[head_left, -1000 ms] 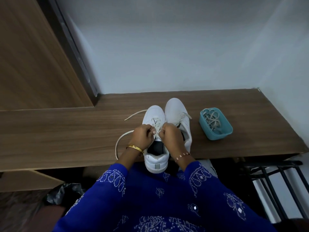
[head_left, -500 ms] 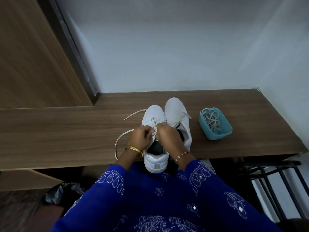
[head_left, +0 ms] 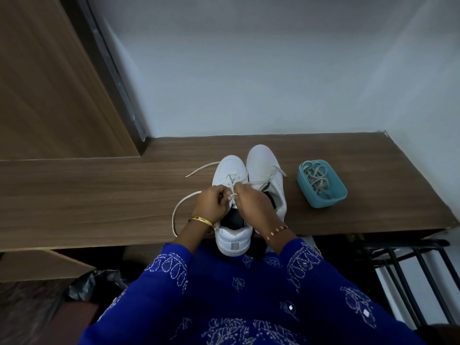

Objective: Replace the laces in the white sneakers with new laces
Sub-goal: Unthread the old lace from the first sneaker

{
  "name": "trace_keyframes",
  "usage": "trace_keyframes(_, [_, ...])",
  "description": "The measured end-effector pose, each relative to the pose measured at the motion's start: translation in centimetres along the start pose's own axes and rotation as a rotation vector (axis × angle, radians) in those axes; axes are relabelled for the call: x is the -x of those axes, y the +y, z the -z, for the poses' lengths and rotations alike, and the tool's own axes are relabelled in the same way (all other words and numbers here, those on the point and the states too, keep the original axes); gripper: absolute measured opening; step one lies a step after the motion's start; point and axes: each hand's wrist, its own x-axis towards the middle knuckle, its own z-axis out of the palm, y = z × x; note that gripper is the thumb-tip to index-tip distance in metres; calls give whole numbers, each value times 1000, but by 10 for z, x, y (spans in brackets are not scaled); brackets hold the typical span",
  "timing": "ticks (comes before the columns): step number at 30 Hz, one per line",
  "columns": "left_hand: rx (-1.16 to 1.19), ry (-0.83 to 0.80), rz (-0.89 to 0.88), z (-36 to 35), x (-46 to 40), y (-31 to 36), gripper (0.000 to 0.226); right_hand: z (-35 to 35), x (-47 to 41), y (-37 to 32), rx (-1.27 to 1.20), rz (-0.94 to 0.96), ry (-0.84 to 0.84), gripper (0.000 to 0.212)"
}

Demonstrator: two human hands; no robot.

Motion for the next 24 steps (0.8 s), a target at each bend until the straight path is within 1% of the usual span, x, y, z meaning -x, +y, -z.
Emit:
trace_keyframes(3, [-25, 16, 19, 0, 1, 3, 8, 1, -8, -4, 9, -51, -34, 22])
trace_keyframes(6, [-82, 31, 21, -1, -2, 5, 7, 1, -11, -4, -80, -221, -12, 23])
trace_keyframes(8, [-106, 25, 16, 0, -3, 5, 6, 1, -10, -4, -126, -293, 10, 23])
trace_keyframes(10, [-106, 20, 28, 1, -4, 5, 6, 1, -9, -4, -140, -274, 4, 23])
trace_keyframes(13, [-36, 0, 34, 2, -3, 5, 11, 2, -8, -2, -52, -107, -70, 29])
trace_keyframes(15, [0, 8, 46, 1, -3, 4, 15, 2, -9, 0, -33, -69, -80, 29])
trace_keyframes(17, [10, 28, 57, 0, -3, 4, 16, 2, -10, 0, -98, -114, -27, 24])
trace_keyframes(21, [14, 26, 72, -4, -2, 2, 14, 3, -12, 0, -322, -355, 138, 16])
trace_keyframes(23, [109, 21, 111, -3, -2, 0, 18, 5, -13, 4, -432, -425, 140, 15])
trace_keyframes(24, [149, 15, 103, -2, -2, -1, 17, 6, -13, 6, -475, -418, 115, 12])
